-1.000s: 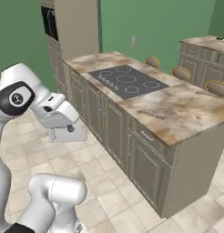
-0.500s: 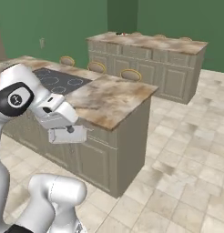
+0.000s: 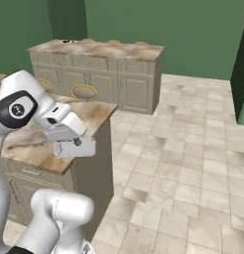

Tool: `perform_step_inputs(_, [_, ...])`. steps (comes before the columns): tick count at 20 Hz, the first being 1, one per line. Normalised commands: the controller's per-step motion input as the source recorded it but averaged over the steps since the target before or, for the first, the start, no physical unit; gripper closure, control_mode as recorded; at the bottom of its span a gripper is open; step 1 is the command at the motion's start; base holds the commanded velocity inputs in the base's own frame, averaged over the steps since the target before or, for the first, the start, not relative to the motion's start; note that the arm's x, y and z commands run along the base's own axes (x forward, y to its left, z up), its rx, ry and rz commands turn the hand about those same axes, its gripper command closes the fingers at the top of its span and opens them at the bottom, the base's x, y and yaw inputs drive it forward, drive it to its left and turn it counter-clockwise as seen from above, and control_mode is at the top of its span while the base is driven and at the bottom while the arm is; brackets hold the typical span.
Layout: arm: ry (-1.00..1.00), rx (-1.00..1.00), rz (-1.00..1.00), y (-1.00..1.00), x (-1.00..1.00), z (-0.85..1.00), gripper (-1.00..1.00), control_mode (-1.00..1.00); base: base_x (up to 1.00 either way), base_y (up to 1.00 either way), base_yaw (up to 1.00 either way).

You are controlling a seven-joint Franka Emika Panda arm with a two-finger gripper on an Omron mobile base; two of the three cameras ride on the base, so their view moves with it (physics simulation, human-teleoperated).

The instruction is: Retrieve the tupperware and aluminum foil from the cabinet and place them on the dining counter near the plate with carrot and squash to prepare for storing leftovers.

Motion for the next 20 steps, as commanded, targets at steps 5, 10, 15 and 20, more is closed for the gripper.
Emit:
perform_step_inputs(5, [0.0,0.0,0.0,0.0,0.0,0.0,1.0,1.0,1.0,-0.5,-0.39])
perform_step_inputs(10, [0.0,0.0,0.0,0.0,0.0,0.0,1.0,1.0,1.0,-0.69,-0.32])
perform_step_inputs(15, [0.0,0.0,0.0,0.0,0.0,0.0,1.0,1.0,1.0,-0.68,-0.14])
perform_step_inputs(20, [0.0,0.0,0.0,0.0,0.0,0.0,1.0,1.0,1.0,-0.68,-0.04])
